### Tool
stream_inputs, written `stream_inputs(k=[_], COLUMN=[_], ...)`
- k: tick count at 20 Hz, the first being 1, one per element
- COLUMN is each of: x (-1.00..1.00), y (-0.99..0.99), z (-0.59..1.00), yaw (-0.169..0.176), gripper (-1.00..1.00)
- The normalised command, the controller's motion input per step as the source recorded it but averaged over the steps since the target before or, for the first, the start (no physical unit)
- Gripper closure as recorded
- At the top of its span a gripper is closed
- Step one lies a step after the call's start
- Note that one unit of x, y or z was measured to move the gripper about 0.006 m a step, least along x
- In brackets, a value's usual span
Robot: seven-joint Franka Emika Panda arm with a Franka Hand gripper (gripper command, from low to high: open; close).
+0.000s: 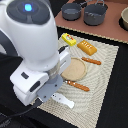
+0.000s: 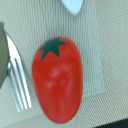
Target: Interact with the objects in diverse but meaningful ways.
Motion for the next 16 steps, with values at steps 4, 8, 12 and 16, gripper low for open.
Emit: stream_inputs(k=[4, 8, 12, 16], x=[0.87, 0.94, 0.84, 0.72], y=[-0.11, -0.11, -0.2, -0.24], z=[0.05, 0.0, -0.12, -0.13], yaw=[-0.002, 0.0, 0.057, 0.092], gripper=[-1.0, -1.0, -1.0, -1.0])
